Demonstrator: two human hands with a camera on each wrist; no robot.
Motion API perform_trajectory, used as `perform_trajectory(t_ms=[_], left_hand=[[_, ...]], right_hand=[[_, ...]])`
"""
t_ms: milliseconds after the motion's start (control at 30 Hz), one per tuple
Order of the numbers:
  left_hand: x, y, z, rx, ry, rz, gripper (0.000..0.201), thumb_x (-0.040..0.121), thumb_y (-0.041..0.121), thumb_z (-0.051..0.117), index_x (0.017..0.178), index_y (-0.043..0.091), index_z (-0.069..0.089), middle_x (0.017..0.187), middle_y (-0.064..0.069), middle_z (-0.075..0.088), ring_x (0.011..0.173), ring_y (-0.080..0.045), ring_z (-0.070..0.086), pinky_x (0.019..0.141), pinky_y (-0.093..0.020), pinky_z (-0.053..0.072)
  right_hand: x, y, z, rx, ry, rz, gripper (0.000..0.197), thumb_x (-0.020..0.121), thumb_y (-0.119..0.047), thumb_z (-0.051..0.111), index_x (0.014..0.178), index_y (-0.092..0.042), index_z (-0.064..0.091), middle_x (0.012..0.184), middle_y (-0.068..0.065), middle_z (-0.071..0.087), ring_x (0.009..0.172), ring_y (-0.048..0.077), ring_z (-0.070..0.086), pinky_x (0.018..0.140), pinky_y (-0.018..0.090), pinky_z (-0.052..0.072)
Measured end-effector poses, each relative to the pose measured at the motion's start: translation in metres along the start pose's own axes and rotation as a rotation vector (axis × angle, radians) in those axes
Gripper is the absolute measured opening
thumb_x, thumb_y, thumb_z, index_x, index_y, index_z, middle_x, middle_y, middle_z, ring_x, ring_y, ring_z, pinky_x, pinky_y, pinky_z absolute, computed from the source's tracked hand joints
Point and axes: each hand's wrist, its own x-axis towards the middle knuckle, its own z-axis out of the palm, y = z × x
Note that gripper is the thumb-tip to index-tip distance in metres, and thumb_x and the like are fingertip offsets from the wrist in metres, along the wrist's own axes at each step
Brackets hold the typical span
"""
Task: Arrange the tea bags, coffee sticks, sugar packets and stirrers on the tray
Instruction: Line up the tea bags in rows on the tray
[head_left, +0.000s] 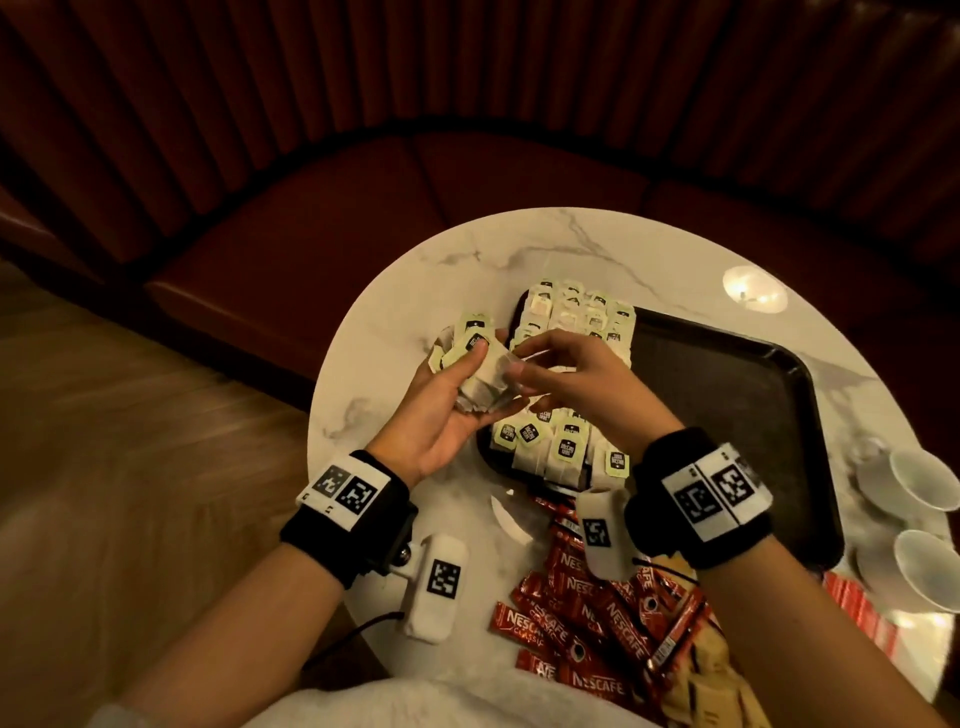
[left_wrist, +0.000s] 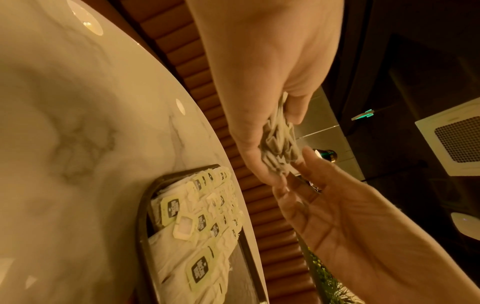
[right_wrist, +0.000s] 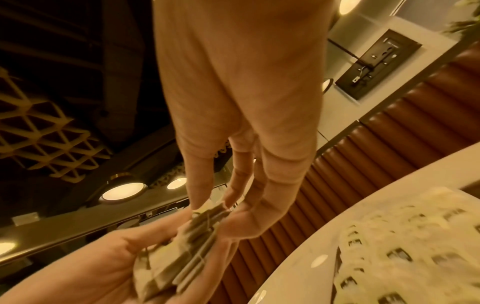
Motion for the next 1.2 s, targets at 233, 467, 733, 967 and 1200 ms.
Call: perform_trajectory(t_ms=[233,467,733,967,1200], left_hand=[[-0.004,-0.005,0.006,0.035,-0.021,0.039,0.063,0.081,0.019,0.067,0.139,0.005,0.046,0.123,-0.023,0.064,0.109,-0.033,0.066,0.081,-0.045,0.057],[-0.006,-0.004,0.007,0.008,-0.019,0.086,0.062,0.077,0.011,0.069,0.136,0.007,0.049,0.118,-0.018,0.068,0.104,-0.031,0.068,0.079,-0.044,0.059],[-0.004,-0.003,0.012,0.099,-0.008,0.125,0.045,0.086,-0.001,0.064,0.129,-0.002,0.052,0.109,-0.018,0.071,0.089,-0.027,0.072,0.069,-0.034,0.061],[-0.003,-0.005,0.016,0.145,0.004,0.175,0.043,0.086,0.0,0.066,0.127,0.0,0.053,0.114,-0.021,0.069,0.091,-0.028,0.071,0.069,-0.033,0.061],[-0.004,-0.004,0.021,0.159,-0.018,0.184,0.049,0.073,0.016,0.075,0.119,0.007,0.059,0.107,-0.013,0.072,0.087,-0.023,0.071,0.064,-0.028,0.059]], right_hand=[[-0.004,0.013,0.008,0.097,0.089,0.031,0.014,0.088,-0.016,0.072,0.1,-0.009,0.069,0.098,0.012,0.067,0.082,0.018,0.062,0.074,0.035,0.049],[-0.01,0.015,0.0,0.204,0.194,0.028,0.007,0.089,-0.014,0.071,0.087,-0.016,0.065,0.103,0.012,0.07,0.09,0.017,0.062,0.069,0.028,0.047],[-0.02,0.021,-0.003,0.397,0.212,0.009,0.026,0.083,-0.004,0.074,0.106,-0.007,0.063,0.093,0.009,0.07,0.085,0.021,0.069,0.084,0.034,0.058],[-0.026,0.029,0.004,0.553,0.216,0.011,0.034,0.078,-0.013,0.075,0.107,0.001,0.063,0.102,0.015,0.068,0.087,0.022,0.068,0.089,0.034,0.056],[-0.028,0.03,0.004,0.681,0.232,-0.002,0.02,0.085,-0.007,0.067,0.103,0.001,0.062,0.084,0.005,0.072,0.076,0.015,0.069,0.078,0.023,0.058]])
